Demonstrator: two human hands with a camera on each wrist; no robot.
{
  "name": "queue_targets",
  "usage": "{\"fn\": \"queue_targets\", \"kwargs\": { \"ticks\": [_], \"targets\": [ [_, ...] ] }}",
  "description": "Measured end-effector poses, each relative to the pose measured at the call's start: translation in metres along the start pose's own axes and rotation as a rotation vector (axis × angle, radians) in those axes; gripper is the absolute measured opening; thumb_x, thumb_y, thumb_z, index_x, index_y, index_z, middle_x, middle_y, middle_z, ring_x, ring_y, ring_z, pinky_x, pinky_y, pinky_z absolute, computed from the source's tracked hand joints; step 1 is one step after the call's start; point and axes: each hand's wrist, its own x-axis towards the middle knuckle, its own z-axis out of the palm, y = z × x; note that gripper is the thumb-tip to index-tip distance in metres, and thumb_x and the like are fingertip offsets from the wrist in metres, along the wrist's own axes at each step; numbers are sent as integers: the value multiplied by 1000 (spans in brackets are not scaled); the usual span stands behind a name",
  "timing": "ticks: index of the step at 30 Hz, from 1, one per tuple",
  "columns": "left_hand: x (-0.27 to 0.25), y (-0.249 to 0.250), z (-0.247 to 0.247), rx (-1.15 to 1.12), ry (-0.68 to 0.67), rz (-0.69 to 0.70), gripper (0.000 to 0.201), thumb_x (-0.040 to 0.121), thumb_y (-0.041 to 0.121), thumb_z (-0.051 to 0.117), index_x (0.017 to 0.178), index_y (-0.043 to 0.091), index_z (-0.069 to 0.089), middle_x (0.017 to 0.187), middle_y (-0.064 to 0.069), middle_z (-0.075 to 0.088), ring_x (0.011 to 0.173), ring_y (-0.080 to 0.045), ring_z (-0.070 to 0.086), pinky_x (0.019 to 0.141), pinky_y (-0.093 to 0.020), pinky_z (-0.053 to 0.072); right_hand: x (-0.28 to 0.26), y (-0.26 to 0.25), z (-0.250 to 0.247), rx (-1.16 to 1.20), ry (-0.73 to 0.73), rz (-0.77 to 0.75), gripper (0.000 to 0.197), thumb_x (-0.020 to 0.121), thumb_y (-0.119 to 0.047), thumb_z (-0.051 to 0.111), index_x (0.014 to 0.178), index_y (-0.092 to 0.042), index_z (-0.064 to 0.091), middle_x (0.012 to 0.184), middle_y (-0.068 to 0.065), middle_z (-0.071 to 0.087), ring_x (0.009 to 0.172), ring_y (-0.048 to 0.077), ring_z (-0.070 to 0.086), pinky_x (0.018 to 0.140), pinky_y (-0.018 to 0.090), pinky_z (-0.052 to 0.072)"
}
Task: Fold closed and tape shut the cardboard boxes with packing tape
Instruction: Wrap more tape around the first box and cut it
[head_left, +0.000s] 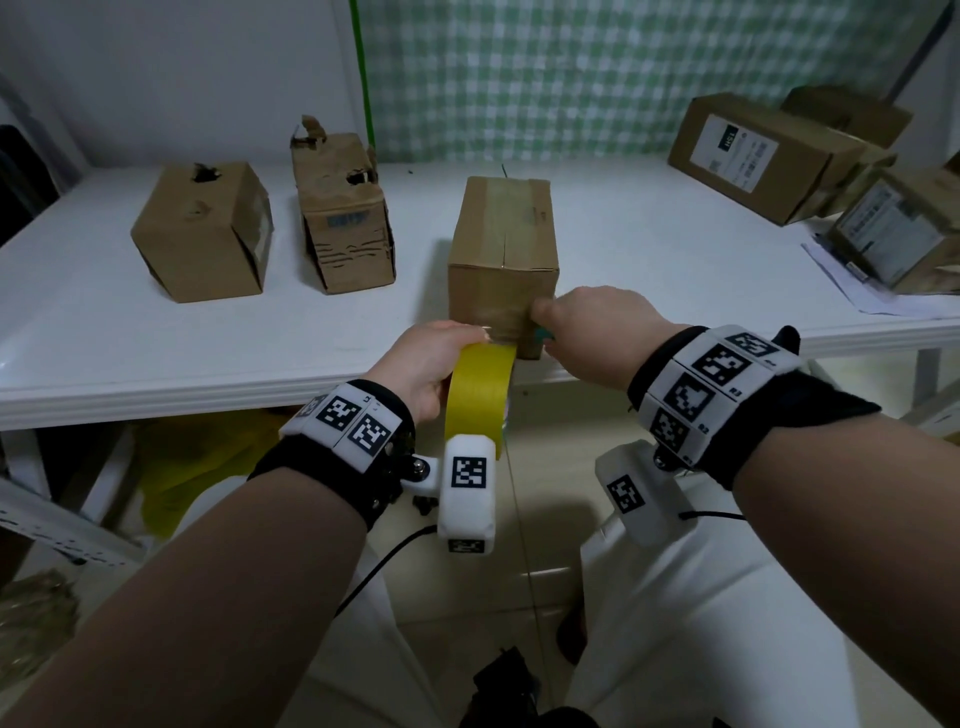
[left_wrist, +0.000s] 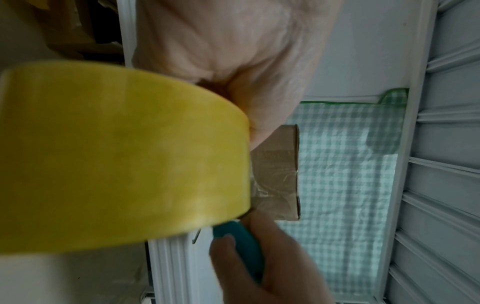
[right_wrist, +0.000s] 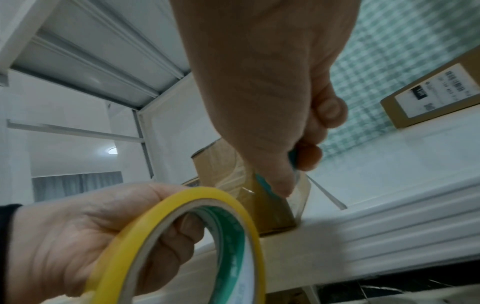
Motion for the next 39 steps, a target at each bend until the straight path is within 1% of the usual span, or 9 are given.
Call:
{"fn": "queue_targets", "kwargs": {
  "ticks": [6, 8, 11, 13, 16, 19, 25, 29, 39],
  "targets": [
    [4, 3, -6, 95, 0, -15, 9, 90, 7, 59, 82, 9, 60, 56, -6, 61, 39, -11, 57, 40, -20, 48, 0, 18, 13, 171, -27, 203, 31, 96, -12, 39, 126, -17, 46, 84, 4, 48, 75, 24, 50, 61, 31, 40],
    [4, 3, -9, 116, 17, -19, 13, 90, 4, 58, 78, 8, 59, 44, -2, 60, 35, -11, 57, 38, -19, 48, 1, 23, 15, 294, 49, 265, 42, 94, -6, 36, 130, -26, 44, 85, 5, 50, 75, 25, 51, 60, 31, 41],
    [-1, 6, -19, 124, 51, -5, 16, 90, 5, 58, 75, 8, 57, 41, -1, 58, 34, -10, 56, 38, -19, 48, 4, 29, 12, 556, 305, 324, 32, 92, -8, 37, 107, -25, 60, 94, 9, 62, 78, 26, 53, 66, 33, 44],
    [-6, 14, -29, 100, 111, 21, 16, 88, 6, 60, 73, 9, 57, 49, -5, 59, 36, -11, 56, 39, -20, 49, 8, 27, 6, 798, 414, 350, 19, 93, -29, 42, 98, -22, 58, 87, 4, 61, 82, 27, 57, 72, 42, 53],
    [-7, 34, -48, 127, 264, 170, 2, 87, 13, 63, 85, 12, 62, 82, -9, 64, 67, -18, 65, 62, -30, 55, 15, 17, -1, 1037, 389, 385, 60, 76, -69, 53, 112, -21, 51, 90, -5, 52, 90, 22, 59, 76, 46, 56],
    [0, 51, -58, 286, 402, 360, 13, 82, 28, 70, 81, 16, 63, 89, -5, 64, 90, -24, 61, 81, -39, 50, 25, 11, 3, 983, 357, 363, 86, 62, -76, 64, 121, -18, 44, 103, 1, 56, 94, 22, 59, 76, 38, 53],
    [22, 63, -39, 701, 426, 430, 51, 78, 65, 58, 73, 14, 53, 74, -5, 52, 73, -24, 53, 65, -34, 37, 40, 1, 16, 983, 368, 387, 78, 57, -70, 74, 106, -17, 43, 100, 2, 58, 89, 18, 57, 70, 32, 47],
    [42, 60, -28, 597, 345, 388, 55, 70, 63, 68, 91, 14, 57, 94, -1, 59, 88, -19, 54, 73, -32, 42, 46, -5, 27, 990, 411, 422, 75, 55, -69, 76, 97, -18, 42, 96, 1, 59, 85, 18, 56, 68, 29, 44],
    [56, 65, -29, 650, 269, 344, 48, 76, 59, 66, 92, 16, 54, 105, -1, 56, 93, -16, 48, 66, -27, 34, 56, -10, 42, 956, 421, 454, 84, 49, -57, 86, 107, -15, 42, 107, 5, 54, 97, 24, 56, 79, 38, 49]
  ]
}}
